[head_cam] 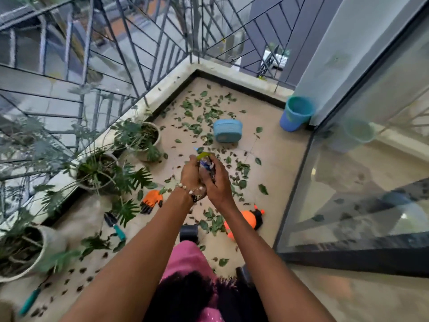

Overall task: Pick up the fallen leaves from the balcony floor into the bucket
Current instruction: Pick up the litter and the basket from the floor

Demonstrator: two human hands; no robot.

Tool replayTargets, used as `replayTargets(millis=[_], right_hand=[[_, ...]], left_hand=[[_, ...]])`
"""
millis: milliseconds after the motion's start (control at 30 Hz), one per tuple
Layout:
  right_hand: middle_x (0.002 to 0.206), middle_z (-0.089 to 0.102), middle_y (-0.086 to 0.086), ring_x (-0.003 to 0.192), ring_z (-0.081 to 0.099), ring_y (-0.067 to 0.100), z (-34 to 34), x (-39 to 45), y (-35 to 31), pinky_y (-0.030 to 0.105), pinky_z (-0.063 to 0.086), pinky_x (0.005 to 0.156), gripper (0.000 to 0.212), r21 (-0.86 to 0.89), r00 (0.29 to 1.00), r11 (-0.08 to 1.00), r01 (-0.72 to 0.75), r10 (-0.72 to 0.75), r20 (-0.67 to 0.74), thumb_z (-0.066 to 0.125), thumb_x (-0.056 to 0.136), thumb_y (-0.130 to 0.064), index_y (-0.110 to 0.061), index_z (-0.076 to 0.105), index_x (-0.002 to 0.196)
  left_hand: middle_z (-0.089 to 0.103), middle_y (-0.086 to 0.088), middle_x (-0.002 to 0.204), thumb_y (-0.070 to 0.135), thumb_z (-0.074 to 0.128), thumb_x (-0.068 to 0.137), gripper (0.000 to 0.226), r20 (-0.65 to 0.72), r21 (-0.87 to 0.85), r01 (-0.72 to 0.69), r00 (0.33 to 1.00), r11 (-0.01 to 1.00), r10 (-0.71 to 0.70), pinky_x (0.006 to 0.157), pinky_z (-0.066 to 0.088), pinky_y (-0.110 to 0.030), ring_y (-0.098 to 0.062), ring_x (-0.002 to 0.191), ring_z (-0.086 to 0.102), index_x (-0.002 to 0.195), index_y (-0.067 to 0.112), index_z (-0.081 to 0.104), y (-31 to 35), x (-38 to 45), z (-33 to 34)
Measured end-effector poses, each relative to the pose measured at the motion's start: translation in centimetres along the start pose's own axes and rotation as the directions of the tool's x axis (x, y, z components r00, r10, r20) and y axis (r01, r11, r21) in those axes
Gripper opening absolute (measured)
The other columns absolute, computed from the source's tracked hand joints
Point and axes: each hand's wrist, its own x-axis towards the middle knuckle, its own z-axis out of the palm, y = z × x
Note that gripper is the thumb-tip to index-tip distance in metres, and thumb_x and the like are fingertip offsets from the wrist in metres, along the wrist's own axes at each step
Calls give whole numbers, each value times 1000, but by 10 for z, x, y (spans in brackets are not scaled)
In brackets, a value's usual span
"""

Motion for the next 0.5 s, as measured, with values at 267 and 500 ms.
replayTargets(millis=[267,500], right_hand=[[129,59,2,115,57,17,-36,97,0,39,47,99,47,57,989,988,-141,144,-46,66,88,-36,-24,53,131],[120,65,6,111,59,24,-21,222,9,33,49,91,32,7,952,972,-237,233,-198,65,86,-10,-19,64,117]], left_hand=[[66,-9,108,47,33,102,49,194,-38,148,971,988,-138,95,45,-36,-23,104,60,110,9,63,24,67,52],[68,-9,108,52,33,101,56,141,-92,232,966,968,-218,82,57,-34,-22,97,65,108,10,69,74,171,108]])
